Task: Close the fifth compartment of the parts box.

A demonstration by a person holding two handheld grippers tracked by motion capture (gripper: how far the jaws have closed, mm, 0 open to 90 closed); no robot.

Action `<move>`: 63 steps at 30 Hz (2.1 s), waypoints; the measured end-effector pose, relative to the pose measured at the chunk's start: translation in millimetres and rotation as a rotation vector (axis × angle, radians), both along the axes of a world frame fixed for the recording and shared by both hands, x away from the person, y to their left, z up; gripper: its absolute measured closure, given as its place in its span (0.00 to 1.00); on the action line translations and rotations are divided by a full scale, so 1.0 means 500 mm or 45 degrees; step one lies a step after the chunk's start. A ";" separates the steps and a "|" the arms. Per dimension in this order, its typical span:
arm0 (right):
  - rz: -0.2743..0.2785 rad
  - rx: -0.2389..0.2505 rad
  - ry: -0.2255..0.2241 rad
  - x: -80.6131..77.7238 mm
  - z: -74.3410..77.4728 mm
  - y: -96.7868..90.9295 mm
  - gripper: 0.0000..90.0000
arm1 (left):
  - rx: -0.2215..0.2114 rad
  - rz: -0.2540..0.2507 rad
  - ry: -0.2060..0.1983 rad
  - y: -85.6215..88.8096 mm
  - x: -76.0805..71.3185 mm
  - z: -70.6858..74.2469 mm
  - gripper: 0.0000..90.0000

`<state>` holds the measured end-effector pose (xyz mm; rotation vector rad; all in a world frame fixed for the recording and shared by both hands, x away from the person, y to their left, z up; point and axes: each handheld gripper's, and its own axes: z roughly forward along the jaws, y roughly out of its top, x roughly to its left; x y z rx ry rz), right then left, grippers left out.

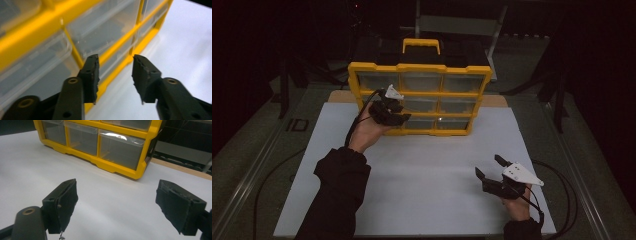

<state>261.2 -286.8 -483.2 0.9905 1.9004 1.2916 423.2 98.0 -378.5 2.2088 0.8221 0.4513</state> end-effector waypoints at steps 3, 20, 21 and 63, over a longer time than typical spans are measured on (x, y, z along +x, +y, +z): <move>0.000 0.000 0.002 0.000 0.000 0.001 0.20 | -0.006 -0.001 0.013 0.015 -0.010 -0.005 0.58; 0.004 0.001 0.003 -0.001 0.000 0.004 0.20 | -0.010 -0.029 -0.024 0.085 -0.099 -0.038 0.39; 0.005 0.000 0.004 -0.001 0.000 0.004 0.20 | -0.011 -0.029 -0.031 0.090 -0.104 -0.041 0.38; 0.038 0.009 -0.028 -0.011 0.000 0.027 0.19 | -0.293 0.164 -0.186 0.257 -0.323 -0.209 0.02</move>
